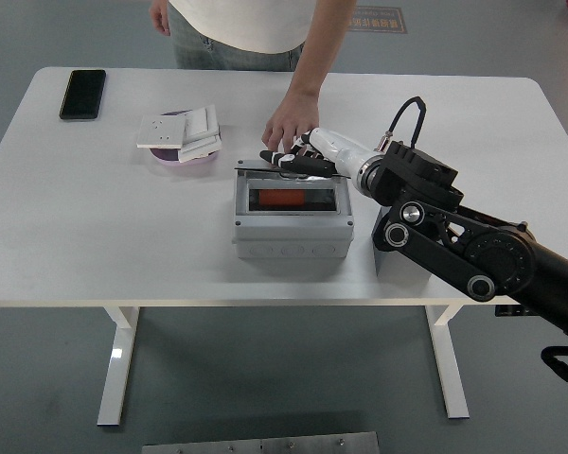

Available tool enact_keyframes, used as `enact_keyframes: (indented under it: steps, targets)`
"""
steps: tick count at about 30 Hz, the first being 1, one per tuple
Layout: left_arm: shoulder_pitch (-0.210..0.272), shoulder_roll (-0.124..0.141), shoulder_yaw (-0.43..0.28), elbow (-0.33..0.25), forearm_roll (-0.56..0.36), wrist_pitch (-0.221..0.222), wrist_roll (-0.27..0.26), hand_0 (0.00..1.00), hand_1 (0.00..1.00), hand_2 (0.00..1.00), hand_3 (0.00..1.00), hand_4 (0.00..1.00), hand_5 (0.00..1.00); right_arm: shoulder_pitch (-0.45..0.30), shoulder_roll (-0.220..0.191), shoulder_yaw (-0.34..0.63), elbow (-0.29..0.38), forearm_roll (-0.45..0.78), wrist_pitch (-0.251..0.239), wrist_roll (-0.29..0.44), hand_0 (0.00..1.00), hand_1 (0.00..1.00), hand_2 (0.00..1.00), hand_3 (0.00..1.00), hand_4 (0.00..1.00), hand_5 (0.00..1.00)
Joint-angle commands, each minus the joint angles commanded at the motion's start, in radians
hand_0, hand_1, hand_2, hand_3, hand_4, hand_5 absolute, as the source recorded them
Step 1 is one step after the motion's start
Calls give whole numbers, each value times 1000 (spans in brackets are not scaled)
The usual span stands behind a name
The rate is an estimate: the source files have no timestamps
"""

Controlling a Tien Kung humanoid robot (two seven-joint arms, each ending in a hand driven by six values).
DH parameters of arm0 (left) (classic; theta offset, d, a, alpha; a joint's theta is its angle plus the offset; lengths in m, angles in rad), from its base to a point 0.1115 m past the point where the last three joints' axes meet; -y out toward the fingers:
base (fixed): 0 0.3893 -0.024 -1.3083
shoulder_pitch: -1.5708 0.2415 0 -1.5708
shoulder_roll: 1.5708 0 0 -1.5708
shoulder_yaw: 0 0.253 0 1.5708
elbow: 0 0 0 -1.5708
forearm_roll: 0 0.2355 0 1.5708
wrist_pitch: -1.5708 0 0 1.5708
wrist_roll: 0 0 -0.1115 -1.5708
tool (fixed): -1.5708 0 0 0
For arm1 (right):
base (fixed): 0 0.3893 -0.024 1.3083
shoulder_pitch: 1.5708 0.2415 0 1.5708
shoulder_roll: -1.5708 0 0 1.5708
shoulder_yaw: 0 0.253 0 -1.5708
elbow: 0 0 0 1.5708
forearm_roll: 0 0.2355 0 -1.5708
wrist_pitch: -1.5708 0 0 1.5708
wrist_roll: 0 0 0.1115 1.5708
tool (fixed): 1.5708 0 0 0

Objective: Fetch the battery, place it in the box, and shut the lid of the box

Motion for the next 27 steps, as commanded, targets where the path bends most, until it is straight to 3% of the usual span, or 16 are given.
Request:
enact_keyframes:
  steps: [15, 18, 23, 27]
  targets:
    - [7, -2, -4, -1, 4, 4, 5, 587, 754, 661, 596, 723, 250, -2, 1, 12, 10, -44, 22, -33, 493, 592, 619, 689, 916, 998]
    - [9, -3, -5, -1, 4, 4, 6, 587, 753, 660, 596, 723, 250, -5, -5, 46, 12, -86, 47, -74, 489, 594, 621, 689, 917, 998]
    - [11, -4, -4, -1, 3, 4, 6, 586, 753, 661, 597, 724, 251, -15, -29, 123, -2, -135, 79, -74, 485, 593, 619, 687, 916, 998]
    - [11, -4, -5, -1, 4, 5, 7, 586, 753, 661, 597, 724, 251, -38, -66, 202, -6, -164, 74, -74, 485, 593, 619, 687, 916, 998]
